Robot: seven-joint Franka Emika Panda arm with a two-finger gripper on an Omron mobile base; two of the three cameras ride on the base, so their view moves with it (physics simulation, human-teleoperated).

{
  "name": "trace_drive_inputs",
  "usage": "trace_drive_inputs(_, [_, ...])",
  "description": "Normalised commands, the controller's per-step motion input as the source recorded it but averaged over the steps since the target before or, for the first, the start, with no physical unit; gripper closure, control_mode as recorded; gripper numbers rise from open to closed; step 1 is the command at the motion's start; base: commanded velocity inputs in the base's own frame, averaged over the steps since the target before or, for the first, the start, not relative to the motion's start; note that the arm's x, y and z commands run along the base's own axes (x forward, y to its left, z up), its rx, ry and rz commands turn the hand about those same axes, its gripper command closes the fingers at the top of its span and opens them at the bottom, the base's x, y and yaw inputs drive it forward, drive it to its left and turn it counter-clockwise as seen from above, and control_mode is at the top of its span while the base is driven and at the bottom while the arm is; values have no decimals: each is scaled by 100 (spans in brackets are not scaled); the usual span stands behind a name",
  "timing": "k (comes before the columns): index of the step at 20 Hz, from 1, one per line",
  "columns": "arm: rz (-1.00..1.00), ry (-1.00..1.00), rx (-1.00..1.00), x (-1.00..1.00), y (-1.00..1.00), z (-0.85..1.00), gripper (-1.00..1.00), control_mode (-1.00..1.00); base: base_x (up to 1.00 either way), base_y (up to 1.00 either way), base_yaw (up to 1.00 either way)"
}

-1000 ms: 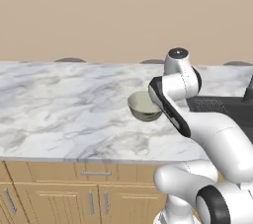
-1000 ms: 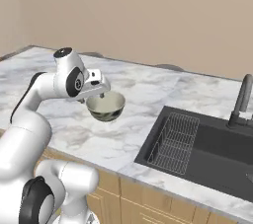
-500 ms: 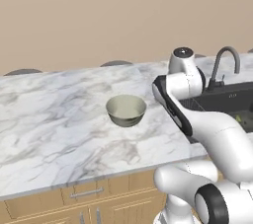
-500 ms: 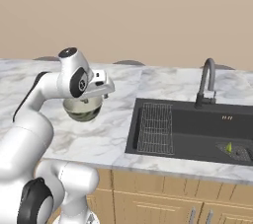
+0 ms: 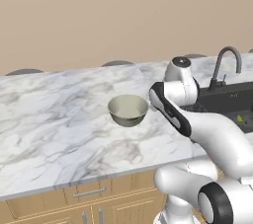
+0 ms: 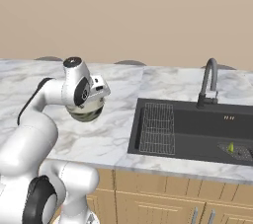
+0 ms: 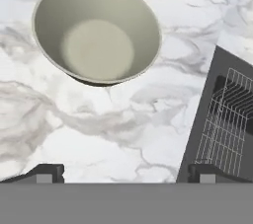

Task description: Clear the mugs and bowl far away from the sink.

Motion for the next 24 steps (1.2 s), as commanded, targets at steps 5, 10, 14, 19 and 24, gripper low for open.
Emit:
trace_drive_inputs(5, [35,3,-3,65,48,-34,-100,-100,0,0,0])
trace_drive_inputs(10, [6,10,-15,46,84,-37,-100,-100,0,0,0])
trace_drive_inputs(14, [0,15,-16,54,76,-44,-100,-100,0,0,0])
trace_drive_inputs(19, [-5,15,-16,48,46,-46,-100,-100,0,0,0])
trace_drive_inputs(24, [-6,6,-10,23,10,-35,-100,-100,0,0,0])
